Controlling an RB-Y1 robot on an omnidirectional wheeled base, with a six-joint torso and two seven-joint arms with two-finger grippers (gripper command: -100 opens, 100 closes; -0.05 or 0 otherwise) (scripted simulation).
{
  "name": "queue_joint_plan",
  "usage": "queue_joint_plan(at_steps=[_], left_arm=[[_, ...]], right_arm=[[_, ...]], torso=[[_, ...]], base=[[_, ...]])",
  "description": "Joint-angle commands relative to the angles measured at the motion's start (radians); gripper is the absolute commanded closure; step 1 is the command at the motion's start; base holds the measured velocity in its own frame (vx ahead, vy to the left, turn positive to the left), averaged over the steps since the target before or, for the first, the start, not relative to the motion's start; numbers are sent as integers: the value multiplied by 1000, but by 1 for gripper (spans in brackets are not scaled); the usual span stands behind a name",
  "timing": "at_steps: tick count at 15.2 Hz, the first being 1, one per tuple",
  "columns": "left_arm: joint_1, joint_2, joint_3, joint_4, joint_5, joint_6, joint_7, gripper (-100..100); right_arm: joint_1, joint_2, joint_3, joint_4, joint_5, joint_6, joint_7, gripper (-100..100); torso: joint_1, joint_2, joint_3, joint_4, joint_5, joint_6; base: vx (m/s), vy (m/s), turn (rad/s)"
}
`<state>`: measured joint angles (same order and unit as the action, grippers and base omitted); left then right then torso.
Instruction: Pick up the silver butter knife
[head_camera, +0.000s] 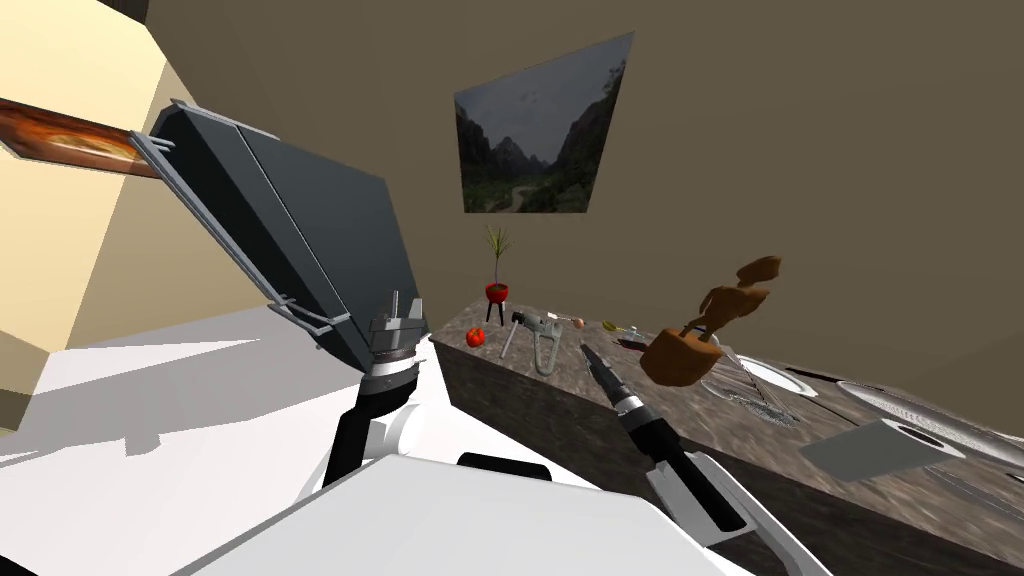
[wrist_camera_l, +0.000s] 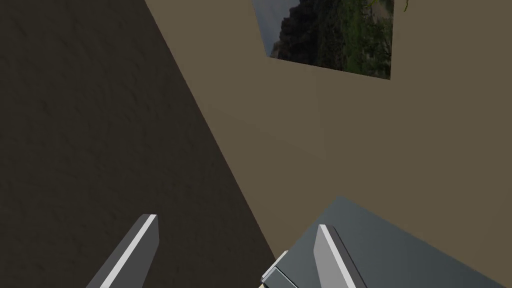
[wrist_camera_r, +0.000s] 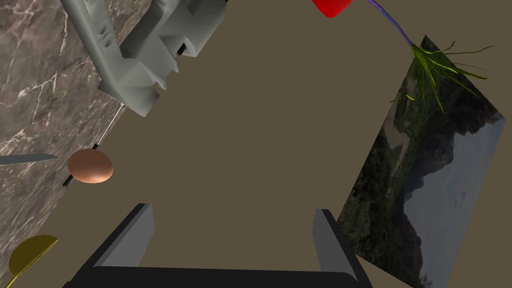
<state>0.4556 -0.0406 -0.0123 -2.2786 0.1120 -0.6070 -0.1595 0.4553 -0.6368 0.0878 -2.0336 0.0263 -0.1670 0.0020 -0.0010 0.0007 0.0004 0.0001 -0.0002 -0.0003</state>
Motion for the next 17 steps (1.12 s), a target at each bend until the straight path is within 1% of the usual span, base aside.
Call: queue_joint_plan(at_steps=[1,2,3,4,5,6,7,8,9,10,11,12,13,14,15,16,17], left_arm=[[0,0,0,0,0,0,0,0],[0,0,0,0,0,0,0,0],[0,0,0,0,0,0,0,0],[0,0,0,0,0,0,0,0],[0,0,0,0,0,0,0,0],[0,0,0,0,0,0,0,0],[0,0,0,0,0,0,0,0],[0,0,0,0,0,0,0,0],[0,0,0,0,0,0,0,0],[0,0,0,0,0,0,0,0],[0,0,0,0,0,0,0,0],[0,0,0,0,0,0,0,0],[0,0,0,0,0,0,0,0],[0,0,0,0,0,0,0,0],[0,0,0,0,0,0,0,0],[0,0,0,0,0,0,0,0],[0,0,0,0,0,0,0,0]], right_arm=[[-16,-50,7,28,-8,27,-4,-100],[-19,-73,14,59,-17,49,-6,-100],[-19,-96,14,59,-17,49,-6,-100],[-23,-119,21,90,-25,71,-9,-100],[-23,-139,21,90,-25,71,-9,-100],[-23,-143,21,90,-25,71,-9,-100],[-26,-177,28,122,-35,93,-12,-100],[-26,-188,28,122,-35,93,-12,-100],[-29,-219,36,154,-44,115,-15,-100],[-29,-233,36,154,-44,115,-15,-100],[-32,-262,44,185,-53,137,-18,-100],[-32,-277,44,185,-53,137,-18,-100],[-34,-305,54,216,-63,159,-21,-100],[-34,-320,54,216,-63,159,-21,-100],[-37,-346,63,247,-72,181,-24,-100],[-37,-362,63,247,-72,181,-24,-100],[-39,-387,74,278,-82,202,-27,-100]], torso=[[0,0,0,0,0,0],[0,0,0,0,0,0],[0,0,0,0,0,0],[0,-1,0,0,0,0],[0,-1,0,0,0,0],[0,-1,0,0,0,0],[0,-1,0,0,0,0],[0,-1,-1,0,0,0],[1,-1,-1,0,0,0],[1,-1,-1,0,0,0],[1,-1,-1,0,0,0],[1,-2,-1,0,0,0],[1,-2,-1,0,0,0],[1,-2,-1,0,0,0],[1,-2,-1,0,0,0],[1,-2,-1,0,0,0],[2,-2,-1,0,1,0]], base=[[-13,1,119],[-13,4,141],[-11,2,129],[-9,5,175],[-7,6,141],[-4,2,32],[-4,8,110],[-3,9,121],[-2,13,178],[-1,12,152],[2,15,197],[4,14,159],[4,18,176],[6,14,121],[8,20,158],[7,22,150],[9,30,173]])
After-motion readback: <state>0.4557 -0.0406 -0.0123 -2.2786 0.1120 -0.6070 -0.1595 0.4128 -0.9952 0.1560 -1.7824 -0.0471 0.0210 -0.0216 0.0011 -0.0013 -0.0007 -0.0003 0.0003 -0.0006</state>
